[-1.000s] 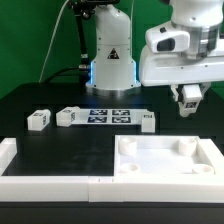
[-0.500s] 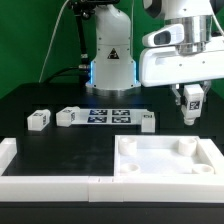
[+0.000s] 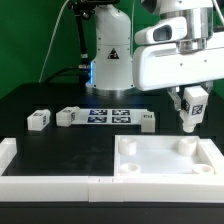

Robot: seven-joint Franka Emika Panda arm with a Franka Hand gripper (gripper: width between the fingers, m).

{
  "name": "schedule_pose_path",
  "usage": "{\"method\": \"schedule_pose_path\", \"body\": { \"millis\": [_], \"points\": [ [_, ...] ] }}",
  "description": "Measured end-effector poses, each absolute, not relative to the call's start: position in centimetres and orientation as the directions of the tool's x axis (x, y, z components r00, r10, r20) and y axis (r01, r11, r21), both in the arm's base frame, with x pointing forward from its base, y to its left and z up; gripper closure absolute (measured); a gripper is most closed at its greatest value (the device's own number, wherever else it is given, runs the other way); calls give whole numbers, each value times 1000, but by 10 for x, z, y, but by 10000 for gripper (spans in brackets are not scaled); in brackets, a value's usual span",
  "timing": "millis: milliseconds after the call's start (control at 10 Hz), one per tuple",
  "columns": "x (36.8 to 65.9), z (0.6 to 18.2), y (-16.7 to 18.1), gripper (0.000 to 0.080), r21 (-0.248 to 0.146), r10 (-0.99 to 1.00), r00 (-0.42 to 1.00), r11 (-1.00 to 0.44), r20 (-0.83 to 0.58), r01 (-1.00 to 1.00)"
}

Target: Assemble one leg

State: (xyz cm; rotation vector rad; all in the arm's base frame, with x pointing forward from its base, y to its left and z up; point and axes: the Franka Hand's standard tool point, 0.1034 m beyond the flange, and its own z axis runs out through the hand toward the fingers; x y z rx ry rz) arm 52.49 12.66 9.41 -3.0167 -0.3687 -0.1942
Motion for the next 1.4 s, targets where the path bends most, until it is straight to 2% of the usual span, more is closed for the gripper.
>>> {"method": "schedule_pose_path", "body": {
  "millis": [400, 600, 1000, 1200, 1400],
  "points": [
    [523, 92, 125, 512, -80, 234, 963, -966, 134, 245],
    [558, 104, 110, 512, -75, 279, 950, -954, 139, 291],
    [618, 104, 107, 512, -73, 296, 934, -946, 202, 315],
    [631, 105, 109, 512, -68, 295, 927, -945, 233, 318],
    [629, 102, 107, 512, -58, 291, 921, -947, 259, 316]
  ]
}}
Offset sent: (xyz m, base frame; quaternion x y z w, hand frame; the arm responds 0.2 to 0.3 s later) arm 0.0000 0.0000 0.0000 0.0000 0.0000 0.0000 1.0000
